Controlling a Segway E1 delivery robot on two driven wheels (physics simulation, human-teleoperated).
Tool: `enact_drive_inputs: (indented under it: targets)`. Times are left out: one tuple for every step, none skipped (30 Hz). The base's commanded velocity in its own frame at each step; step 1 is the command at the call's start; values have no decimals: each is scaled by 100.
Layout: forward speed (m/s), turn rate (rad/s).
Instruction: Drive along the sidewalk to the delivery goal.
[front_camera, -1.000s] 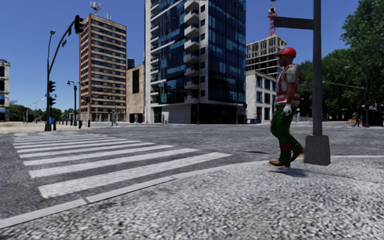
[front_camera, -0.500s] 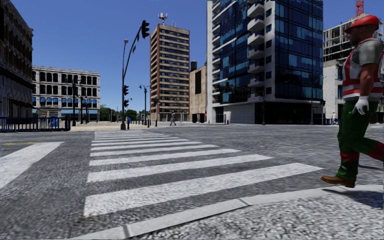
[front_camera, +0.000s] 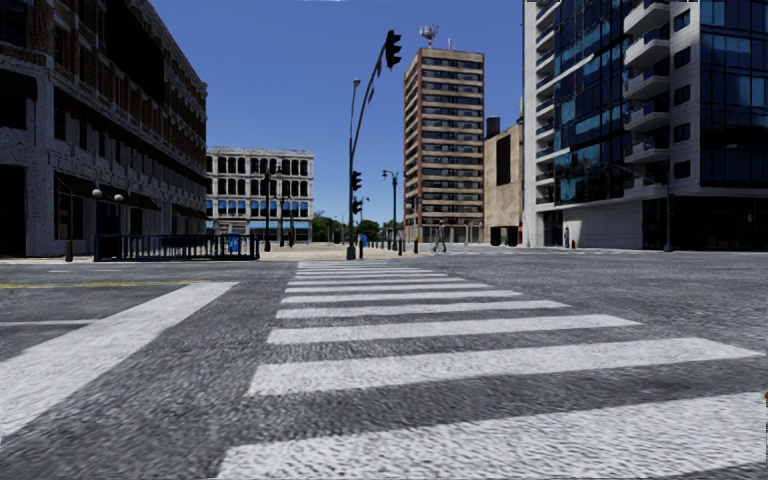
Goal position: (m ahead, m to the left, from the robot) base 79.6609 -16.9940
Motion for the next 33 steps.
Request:
enact_drive_inputs:
  targets:
    - [151, 50]
    - [151, 36]
    - [151, 36]
    - [151, 0]
    - [151, 0]
    - [151, 0]
    - [151, 0]
    - [151, 0]
    - [151, 0]
    - [151, 0]
    - [151, 0]
    - [151, 0]
    - [151, 0]
    - [151, 0]
    - [151, 0]
    - [151, 0]
    - [151, 0]
    - [151, 0]
    - [151, 0]
    - [151, 0]
    - [151, 0]
    - [151, 0]
    - [151, 0]
    - [151, 0]
    - [151, 0]
    - [151, 0]
    - [151, 0]
    - [151, 0]
    - [151, 0]
    - [151, 0]
    - [151, 0]
    - [151, 5]
    - [151, 10]
